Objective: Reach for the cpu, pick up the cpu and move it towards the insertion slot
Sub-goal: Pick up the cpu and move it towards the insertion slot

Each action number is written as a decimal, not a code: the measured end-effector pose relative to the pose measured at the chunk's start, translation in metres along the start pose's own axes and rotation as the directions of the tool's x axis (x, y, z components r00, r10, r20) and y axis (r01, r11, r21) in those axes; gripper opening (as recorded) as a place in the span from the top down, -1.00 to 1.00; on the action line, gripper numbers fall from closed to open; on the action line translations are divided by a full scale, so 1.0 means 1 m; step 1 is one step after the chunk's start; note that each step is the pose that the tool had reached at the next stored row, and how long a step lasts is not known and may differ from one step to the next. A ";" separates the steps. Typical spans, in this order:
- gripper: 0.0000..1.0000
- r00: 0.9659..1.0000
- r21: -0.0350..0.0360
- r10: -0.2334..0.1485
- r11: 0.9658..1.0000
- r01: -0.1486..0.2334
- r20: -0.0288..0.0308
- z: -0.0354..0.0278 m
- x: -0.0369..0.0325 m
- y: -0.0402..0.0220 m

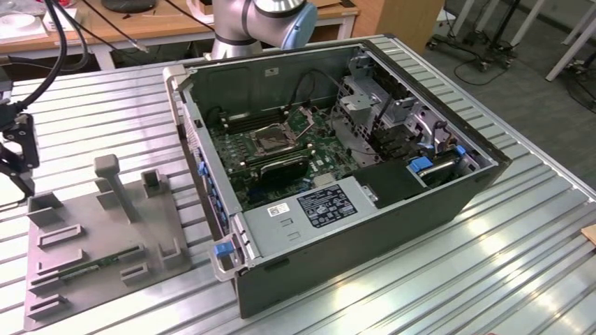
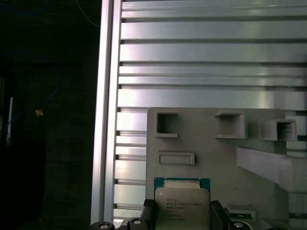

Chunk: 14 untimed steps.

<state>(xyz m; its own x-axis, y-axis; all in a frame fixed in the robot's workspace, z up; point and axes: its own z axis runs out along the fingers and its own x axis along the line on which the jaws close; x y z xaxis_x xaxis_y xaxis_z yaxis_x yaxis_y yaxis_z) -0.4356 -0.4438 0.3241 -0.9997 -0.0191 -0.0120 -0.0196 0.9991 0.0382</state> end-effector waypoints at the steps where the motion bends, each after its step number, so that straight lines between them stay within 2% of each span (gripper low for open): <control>1: -0.08 1.000 0.000 0.000 1.000 0.000 0.000 -0.0009 0.0000 0.0000; 9: -0.08 1.000 0.000 0.000 1.000 0.000 0.000 -0.0079 -0.0001 0.0003; 14: -0.08 1.000 0.000 0.000 1.000 0.000 0.000 -0.0088 -0.0001 0.0003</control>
<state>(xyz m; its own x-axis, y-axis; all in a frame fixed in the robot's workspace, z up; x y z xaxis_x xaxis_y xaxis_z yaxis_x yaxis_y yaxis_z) -0.4356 -0.4438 0.3329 -0.9997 -0.0192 -0.0122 -0.0196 0.9991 0.0384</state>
